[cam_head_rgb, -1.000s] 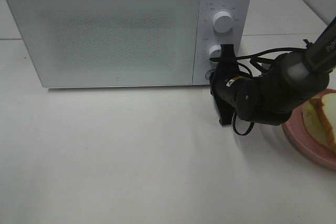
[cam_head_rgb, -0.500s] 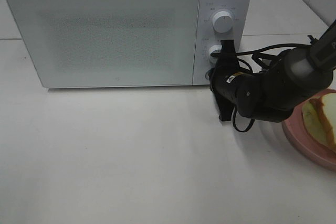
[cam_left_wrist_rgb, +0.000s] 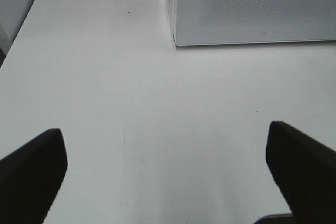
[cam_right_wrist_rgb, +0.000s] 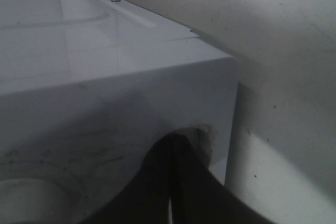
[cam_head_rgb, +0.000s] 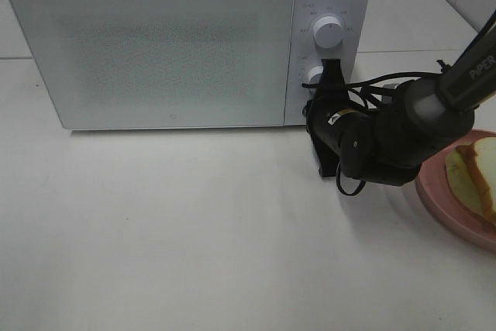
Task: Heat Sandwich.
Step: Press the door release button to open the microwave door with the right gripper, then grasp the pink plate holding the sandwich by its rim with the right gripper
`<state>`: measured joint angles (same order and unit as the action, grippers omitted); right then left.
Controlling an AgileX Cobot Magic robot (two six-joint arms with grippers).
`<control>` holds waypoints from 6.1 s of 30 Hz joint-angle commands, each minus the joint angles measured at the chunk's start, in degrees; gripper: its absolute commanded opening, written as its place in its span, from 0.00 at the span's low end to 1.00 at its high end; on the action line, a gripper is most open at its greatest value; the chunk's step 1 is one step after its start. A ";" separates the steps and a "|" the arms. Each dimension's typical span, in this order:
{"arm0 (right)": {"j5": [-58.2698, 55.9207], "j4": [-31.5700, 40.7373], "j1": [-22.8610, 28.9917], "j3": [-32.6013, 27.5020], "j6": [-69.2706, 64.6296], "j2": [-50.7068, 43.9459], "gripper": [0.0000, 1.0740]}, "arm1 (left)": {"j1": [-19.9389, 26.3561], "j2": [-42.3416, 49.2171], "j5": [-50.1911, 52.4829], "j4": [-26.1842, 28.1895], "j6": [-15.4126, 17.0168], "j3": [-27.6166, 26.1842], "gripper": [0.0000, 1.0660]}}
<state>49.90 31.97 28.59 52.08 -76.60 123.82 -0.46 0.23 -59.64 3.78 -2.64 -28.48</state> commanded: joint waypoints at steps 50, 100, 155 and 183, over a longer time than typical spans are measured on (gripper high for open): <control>-18.33 -6.47 -1.15 -2.75 1.15 -11.34 0.00 | -0.17 1.49 0.23 -0.06 0.23 0.11 0.92; -84.17 -33.29 -1.32 -2.64 63.66 -34.72 0.51 | -0.17 1.49 0.23 -0.06 0.23 0.11 0.92; -84.63 -39.48 -17.30 0.11 71.51 -22.00 0.86 | -0.17 1.49 0.23 -0.06 0.23 0.11 0.92; -82.10 -41.31 -17.30 0.17 71.51 -16.39 0.64 | -0.17 1.49 0.23 -0.06 0.23 0.11 0.92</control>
<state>-31.74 -8.65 11.63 52.14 -4.87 107.26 -0.46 0.23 -59.64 3.72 -2.64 -28.48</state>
